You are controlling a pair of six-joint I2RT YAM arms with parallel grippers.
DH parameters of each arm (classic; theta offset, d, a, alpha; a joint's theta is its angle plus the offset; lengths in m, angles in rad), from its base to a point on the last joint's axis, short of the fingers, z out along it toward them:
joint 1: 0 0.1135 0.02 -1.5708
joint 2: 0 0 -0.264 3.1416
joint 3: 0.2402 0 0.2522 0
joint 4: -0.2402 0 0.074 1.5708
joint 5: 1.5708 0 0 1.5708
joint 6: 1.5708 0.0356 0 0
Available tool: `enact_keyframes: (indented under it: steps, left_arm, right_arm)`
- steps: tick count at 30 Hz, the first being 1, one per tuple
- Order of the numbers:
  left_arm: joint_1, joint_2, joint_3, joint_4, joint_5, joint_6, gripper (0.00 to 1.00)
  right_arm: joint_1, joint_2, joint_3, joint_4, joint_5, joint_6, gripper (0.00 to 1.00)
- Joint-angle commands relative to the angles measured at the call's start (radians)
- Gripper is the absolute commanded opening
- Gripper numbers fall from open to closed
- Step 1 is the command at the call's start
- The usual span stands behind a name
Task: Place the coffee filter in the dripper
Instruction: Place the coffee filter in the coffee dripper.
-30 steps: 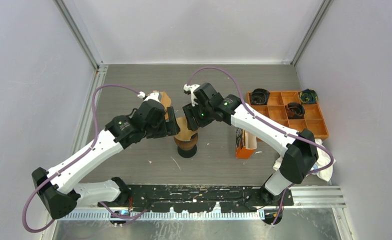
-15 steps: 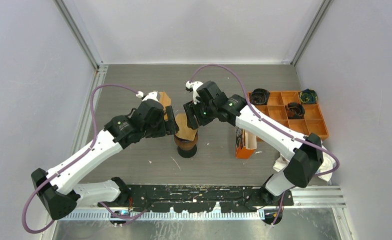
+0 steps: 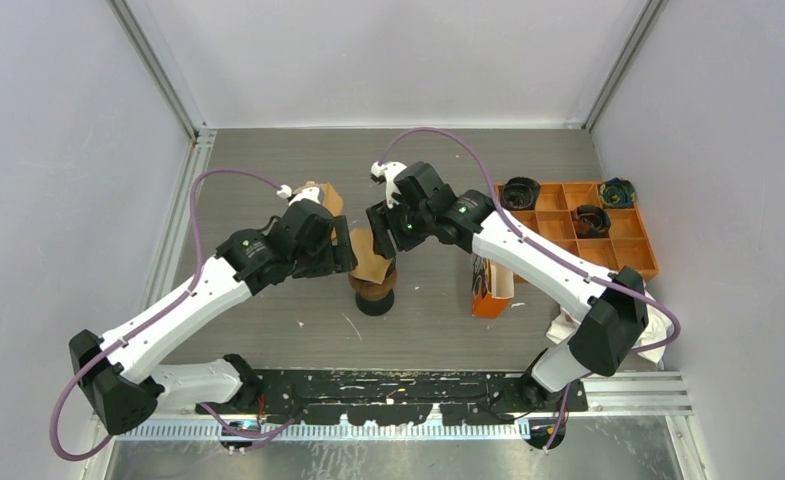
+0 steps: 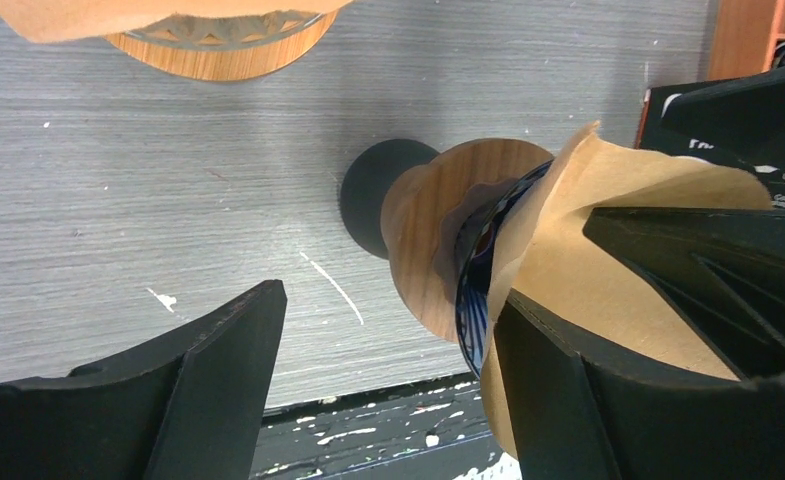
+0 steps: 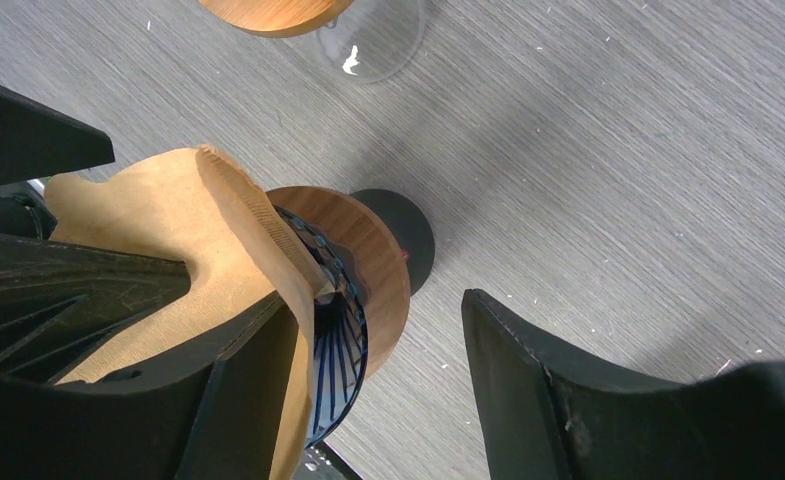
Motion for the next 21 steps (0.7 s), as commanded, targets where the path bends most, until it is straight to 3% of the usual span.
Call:
enact_keyframes:
  steps: [1,21]
  left_arm:
    - [0.006,0.011,0.01,-0.038,-0.016,0.001,0.76]
    - [0.006,0.04,0.022,-0.064,-0.011,0.015,0.75]
  right_arm:
    - [0.004,-0.003,-0.015,0.065,0.0,-0.011,0.67]
    - [-0.072,-0.052,-0.082,0.131,-0.154,0.029,0.67]
